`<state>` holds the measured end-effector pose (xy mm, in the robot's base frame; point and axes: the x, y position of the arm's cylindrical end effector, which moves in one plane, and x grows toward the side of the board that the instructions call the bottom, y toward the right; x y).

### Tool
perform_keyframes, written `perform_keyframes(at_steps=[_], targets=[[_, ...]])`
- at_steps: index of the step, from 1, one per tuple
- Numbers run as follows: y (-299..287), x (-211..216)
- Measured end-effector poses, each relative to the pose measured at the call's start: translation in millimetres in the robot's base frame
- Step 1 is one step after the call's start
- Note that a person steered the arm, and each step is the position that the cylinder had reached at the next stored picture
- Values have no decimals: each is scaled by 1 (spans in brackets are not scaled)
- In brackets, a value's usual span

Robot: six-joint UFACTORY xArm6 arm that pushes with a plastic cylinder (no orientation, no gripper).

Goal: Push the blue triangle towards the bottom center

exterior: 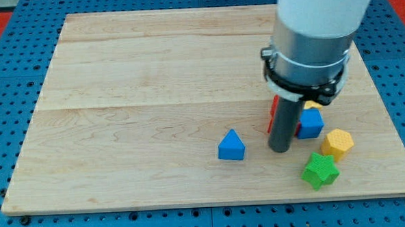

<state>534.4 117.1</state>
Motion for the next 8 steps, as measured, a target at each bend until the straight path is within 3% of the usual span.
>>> perform_keyframes(at_steps=[3,4,5,6,8], targets=[[-32,-18],[-58,28],[-122,47],[-160,11],[-161,4]])
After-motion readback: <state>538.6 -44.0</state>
